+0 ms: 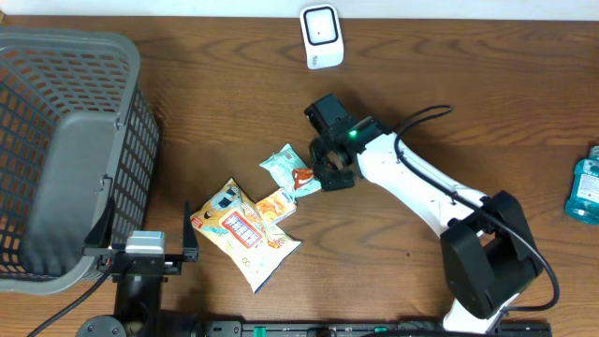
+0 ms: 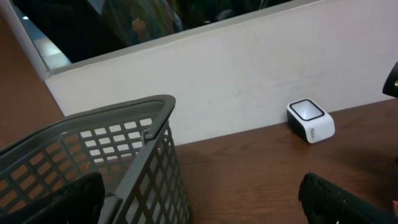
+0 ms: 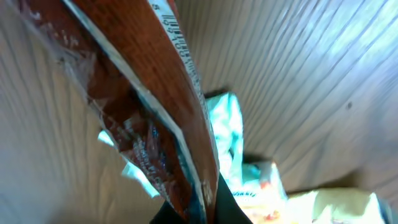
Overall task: Scan the item barcode
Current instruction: 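Hold the red bar in front of the white scanner, rotating it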
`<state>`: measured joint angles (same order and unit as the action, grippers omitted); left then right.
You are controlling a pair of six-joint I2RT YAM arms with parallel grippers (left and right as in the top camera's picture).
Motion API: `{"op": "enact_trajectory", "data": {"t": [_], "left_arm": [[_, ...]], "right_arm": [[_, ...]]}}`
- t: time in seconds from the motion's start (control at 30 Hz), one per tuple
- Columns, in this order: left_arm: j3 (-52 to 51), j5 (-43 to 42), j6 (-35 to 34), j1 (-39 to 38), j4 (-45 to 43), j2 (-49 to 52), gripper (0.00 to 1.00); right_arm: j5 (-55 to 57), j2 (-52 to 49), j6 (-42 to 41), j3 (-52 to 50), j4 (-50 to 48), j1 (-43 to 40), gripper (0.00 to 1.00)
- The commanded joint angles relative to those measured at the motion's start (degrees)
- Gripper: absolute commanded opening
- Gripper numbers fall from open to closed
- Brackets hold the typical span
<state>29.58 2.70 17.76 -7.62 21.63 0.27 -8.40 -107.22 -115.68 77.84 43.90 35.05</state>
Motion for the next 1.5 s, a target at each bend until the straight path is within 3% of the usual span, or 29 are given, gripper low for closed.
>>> {"op": "enact_trajectory", "data": {"t": [0.0, 0.47, 0.9, 1.2, 1.47], "left_arm": [[0.3, -0.5, -0.9, -0.2, -0.3, -0.1, 1.00], [0.3, -0.5, -0.9, -0.2, -0.3, -0.1, 1.00], [0.3, -0.5, -0.9, -0.2, -0.3, -0.1, 1.00], [0.3, -0.5, -0.9, -0.2, -0.3, -0.1, 1.00], [0.3, -0.5, -0.9, -0.2, -0.3, -0.1, 1.00]], "right_arm": [[-5.2, 0.0, -1.7, 0.3, 0.0, -1.2, 0.01], [-6.2, 0.0, -1.7, 0.3, 1.4, -1.3, 0.01], [-35.1, 0.1, -1.7, 0.3, -6.9, -3.5, 0.02], [-35.9, 0.1, -1.7, 0.3, -9.0, -4.5, 0.01], [-35.8, 0.0, -1.7, 0.3, -12.8, -12.9, 0.02]]}}
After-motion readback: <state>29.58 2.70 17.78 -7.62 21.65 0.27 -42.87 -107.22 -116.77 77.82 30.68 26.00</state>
